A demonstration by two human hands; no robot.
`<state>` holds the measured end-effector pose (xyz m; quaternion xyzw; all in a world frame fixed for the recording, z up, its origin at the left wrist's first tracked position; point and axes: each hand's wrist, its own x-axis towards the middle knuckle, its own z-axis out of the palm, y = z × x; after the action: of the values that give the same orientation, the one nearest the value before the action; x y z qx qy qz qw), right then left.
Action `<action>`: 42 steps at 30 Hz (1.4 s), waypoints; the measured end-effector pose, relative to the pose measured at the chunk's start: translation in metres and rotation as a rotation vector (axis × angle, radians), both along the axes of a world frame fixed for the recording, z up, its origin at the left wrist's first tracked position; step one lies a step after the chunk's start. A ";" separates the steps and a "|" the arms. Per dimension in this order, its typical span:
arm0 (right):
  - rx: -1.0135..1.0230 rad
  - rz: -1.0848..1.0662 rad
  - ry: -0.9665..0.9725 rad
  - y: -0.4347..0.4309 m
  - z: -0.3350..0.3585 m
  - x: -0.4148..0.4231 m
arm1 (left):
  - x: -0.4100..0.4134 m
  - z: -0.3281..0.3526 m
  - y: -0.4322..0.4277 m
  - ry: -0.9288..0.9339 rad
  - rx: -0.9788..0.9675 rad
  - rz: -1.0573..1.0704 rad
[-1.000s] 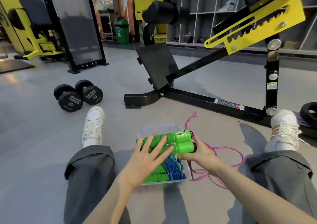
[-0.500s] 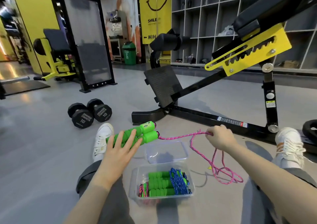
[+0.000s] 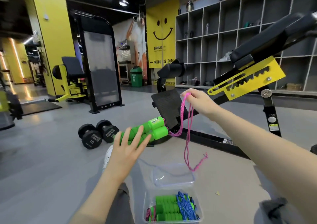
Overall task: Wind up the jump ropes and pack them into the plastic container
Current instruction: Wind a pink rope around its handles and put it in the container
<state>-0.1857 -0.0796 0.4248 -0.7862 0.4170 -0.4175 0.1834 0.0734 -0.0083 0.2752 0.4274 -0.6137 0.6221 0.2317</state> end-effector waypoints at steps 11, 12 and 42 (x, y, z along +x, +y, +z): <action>-0.714 -0.029 0.300 0.061 0.111 0.009 | -0.011 0.035 0.030 0.074 -0.064 -0.031; -0.725 -0.029 0.303 0.065 0.116 0.009 | -0.013 0.038 0.031 0.081 -0.077 -0.038; 0.732 0.137 -0.730 0.012 -0.197 -0.010 | -0.075 -0.052 -0.027 0.053 0.184 -0.177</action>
<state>-0.1960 -0.0677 0.2282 -0.4994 0.3922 -0.4782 0.6068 -0.0013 -0.0350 0.2233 0.4074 -0.6970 0.5289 0.2616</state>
